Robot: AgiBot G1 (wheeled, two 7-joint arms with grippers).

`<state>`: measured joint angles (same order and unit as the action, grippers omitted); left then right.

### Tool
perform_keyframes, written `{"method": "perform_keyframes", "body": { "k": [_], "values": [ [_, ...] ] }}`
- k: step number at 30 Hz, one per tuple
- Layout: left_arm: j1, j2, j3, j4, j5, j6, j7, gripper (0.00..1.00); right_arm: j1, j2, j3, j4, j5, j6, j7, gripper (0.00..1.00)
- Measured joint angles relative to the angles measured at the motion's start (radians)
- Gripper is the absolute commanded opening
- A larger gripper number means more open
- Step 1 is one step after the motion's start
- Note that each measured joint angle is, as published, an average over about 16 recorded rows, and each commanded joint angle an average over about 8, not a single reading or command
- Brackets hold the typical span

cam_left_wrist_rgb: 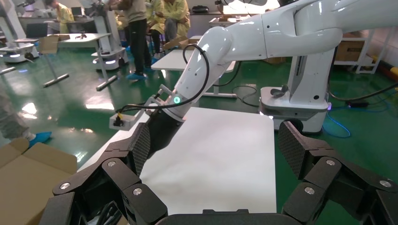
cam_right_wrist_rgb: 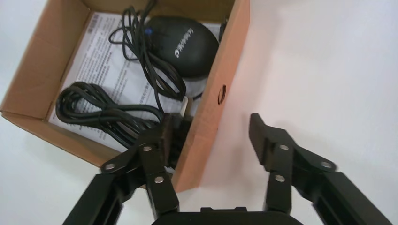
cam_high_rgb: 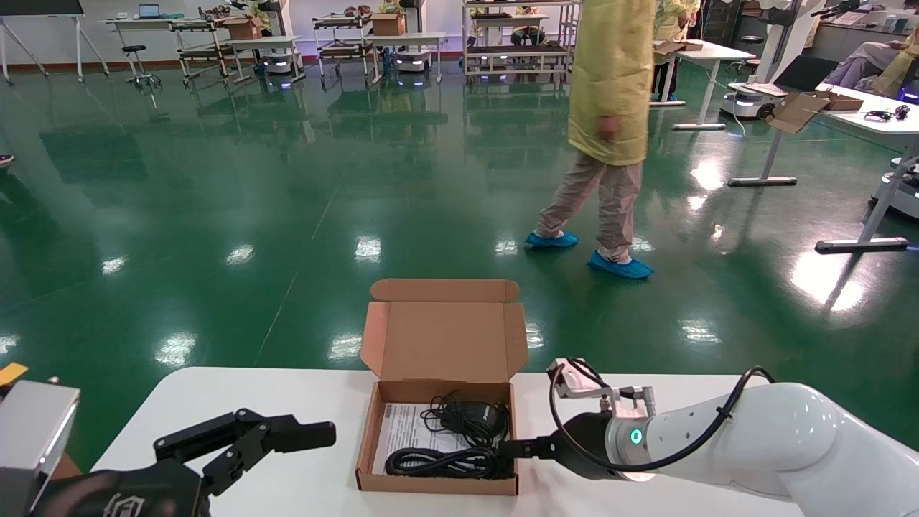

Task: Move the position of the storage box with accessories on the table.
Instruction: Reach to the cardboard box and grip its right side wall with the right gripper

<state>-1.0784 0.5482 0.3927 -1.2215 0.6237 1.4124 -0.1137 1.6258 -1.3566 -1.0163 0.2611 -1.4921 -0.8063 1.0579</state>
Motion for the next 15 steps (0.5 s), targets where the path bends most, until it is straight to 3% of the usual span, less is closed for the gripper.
{"method": "perform_keyframes", "body": {
  "k": [15],
  "values": [
    [0.000,0.000,0.000,0.000,0.000,0.000,0.000,1.00,0.004,0.003,-0.030,-0.010,0.032,-0.009,-0.008,0.00]
  ]
}}
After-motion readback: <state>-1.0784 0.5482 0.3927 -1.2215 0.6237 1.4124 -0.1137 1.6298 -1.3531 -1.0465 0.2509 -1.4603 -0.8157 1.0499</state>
